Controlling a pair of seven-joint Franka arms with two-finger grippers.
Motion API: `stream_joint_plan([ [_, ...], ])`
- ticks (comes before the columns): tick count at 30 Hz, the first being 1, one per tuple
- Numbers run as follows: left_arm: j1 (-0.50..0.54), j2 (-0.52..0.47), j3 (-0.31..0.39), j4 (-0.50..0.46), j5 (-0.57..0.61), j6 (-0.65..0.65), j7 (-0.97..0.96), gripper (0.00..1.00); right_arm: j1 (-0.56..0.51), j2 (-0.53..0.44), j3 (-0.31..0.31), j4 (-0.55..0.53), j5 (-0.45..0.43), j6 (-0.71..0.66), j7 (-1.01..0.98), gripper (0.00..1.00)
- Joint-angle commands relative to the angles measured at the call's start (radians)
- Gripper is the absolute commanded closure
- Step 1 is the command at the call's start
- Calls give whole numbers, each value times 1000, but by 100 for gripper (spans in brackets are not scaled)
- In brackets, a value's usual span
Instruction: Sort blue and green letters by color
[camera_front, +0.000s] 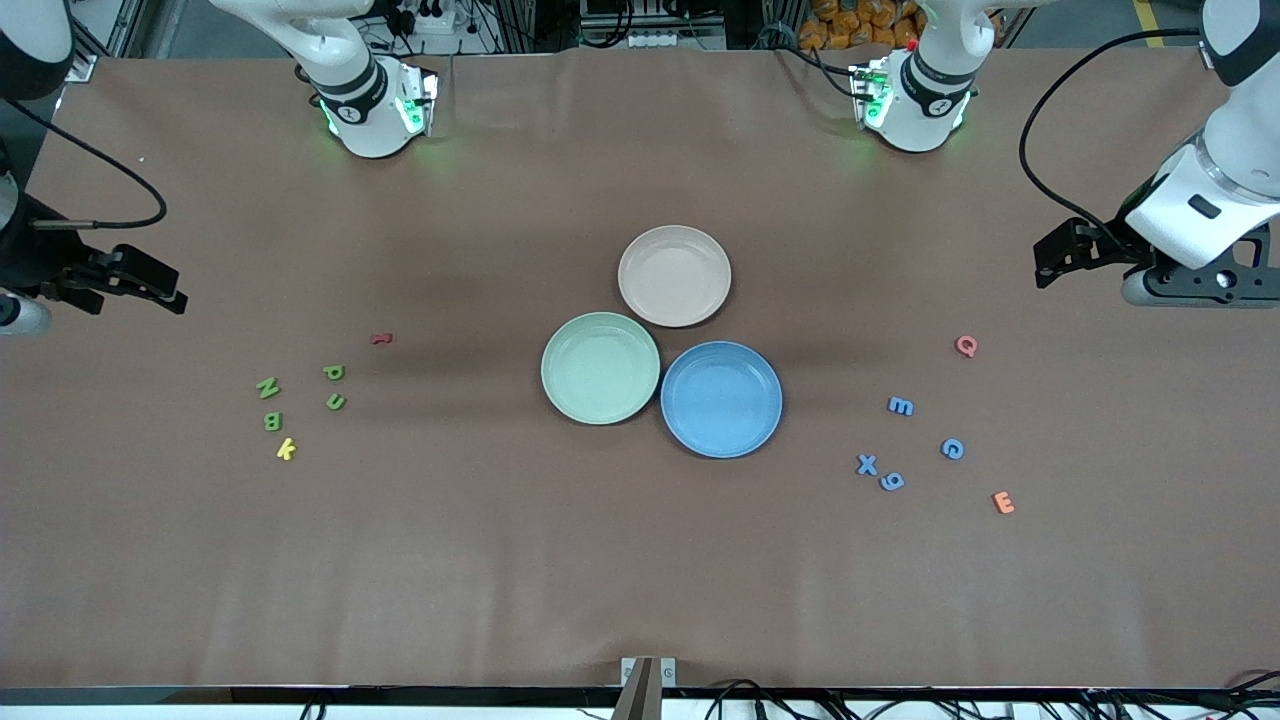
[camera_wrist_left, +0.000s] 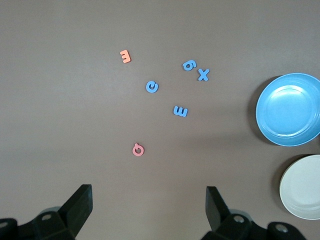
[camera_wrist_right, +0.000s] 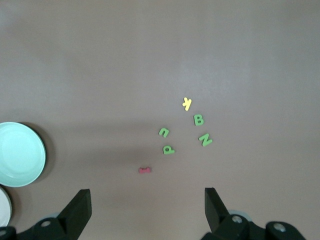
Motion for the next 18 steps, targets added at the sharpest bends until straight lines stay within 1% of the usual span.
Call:
stream_joint_plan([
  [1, -5, -22, 8, -13, 11, -10, 33, 0, -8, -190, 19, -253, 11, 118, 5, 0],
  [5, -3, -17, 9, -10, 5, -13, 42, 0, -10, -180, 19, -224, -7, 86, 5, 0],
  [10, 0, 1, 8, -6, 5, -15, 33, 0, -8, -179, 20, -201, -20, 83, 3, 0],
  [15, 10, 47, 6, -7, 4, -13, 21, 0, -11, -170, 20, -180, -20, 81, -11, 0],
  [18, 26, 102, 6, -3, 5, 13, 22, 0, -13, -153, 17, -183, -21, 81, -63, 0],
])
